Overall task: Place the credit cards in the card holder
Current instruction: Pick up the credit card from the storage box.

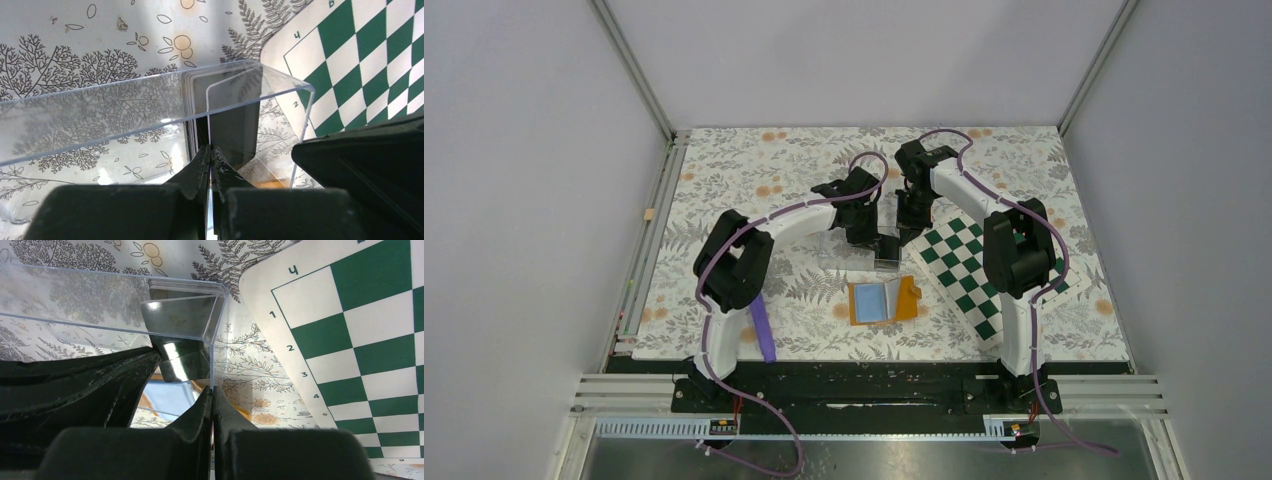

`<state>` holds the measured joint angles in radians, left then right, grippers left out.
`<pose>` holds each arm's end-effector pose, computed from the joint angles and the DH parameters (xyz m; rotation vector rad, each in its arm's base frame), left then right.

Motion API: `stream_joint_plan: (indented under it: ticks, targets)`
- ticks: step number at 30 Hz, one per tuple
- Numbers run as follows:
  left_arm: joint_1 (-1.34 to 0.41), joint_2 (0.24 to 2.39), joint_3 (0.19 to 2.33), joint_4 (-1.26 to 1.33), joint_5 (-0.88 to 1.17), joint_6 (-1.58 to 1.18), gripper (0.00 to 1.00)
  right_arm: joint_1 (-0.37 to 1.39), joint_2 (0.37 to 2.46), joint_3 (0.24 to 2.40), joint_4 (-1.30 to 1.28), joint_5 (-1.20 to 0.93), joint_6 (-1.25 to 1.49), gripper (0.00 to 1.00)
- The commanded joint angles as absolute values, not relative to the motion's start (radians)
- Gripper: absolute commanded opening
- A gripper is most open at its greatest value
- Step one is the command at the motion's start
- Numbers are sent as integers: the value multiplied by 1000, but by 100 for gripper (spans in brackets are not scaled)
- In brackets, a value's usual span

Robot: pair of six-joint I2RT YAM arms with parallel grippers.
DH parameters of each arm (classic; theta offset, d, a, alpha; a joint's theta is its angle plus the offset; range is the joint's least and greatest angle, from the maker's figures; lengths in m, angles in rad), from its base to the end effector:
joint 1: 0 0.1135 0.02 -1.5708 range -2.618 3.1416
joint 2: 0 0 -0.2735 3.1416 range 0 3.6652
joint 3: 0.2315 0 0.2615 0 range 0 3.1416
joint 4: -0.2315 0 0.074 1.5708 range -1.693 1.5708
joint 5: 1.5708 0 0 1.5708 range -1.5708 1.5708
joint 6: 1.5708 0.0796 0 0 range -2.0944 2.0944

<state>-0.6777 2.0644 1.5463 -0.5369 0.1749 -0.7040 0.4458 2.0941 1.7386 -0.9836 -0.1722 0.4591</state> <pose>0.3618 -0.3090 0.1479 0.0277 2.7804 -0.6550 0.4012 0.2068 0.1697 -0.0101 2.9845 0.3835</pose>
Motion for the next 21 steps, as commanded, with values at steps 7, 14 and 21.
stream_joint_plan:
  ticks: [7,14,21]
  targets:
    - [-701,2021,1595,-555,124,-658,0,451,2103,1726,-993,-200,448,0]
    - [-714,2066,1642,-625,105,-613,1,451,2101,1726,-993,-201,446,0]
    - [-717,2100,1676,-656,97,-605,10,451,2102,1725,-994,-202,446,0]
